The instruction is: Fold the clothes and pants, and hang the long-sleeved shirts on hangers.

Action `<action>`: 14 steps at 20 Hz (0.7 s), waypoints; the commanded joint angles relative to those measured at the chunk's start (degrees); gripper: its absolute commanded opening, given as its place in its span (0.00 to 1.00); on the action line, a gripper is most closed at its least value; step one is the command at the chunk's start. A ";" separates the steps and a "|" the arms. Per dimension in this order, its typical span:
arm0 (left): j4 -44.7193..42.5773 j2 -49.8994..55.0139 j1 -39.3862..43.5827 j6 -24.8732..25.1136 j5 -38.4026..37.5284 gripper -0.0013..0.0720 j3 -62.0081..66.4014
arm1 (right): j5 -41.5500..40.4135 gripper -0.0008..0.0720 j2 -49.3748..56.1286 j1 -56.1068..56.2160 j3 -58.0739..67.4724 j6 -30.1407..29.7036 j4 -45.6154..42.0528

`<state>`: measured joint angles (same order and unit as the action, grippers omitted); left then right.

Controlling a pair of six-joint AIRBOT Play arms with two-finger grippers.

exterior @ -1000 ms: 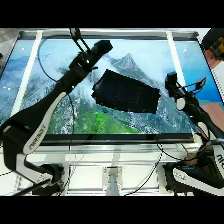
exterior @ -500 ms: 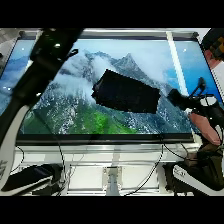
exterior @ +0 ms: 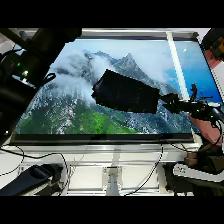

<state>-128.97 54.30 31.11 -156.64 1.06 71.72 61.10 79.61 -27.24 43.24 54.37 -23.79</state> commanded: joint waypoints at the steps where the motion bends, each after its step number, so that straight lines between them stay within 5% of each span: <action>1: -0.04 -1.81 1.05 0.02 -1.62 0.70 -0.98 | 1.16 0.97 2.84 -0.22 0.02 3.61 -0.22; 14: -0.02 -1.84 1.05 0.02 -1.57 0.70 -0.98 | -3.61 0.97 10.69 5.62 6.99 9.29 -3.54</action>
<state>-128.97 52.51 32.16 -156.64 -0.49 70.76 60.88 89.82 -24.64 49.06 61.84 -26.30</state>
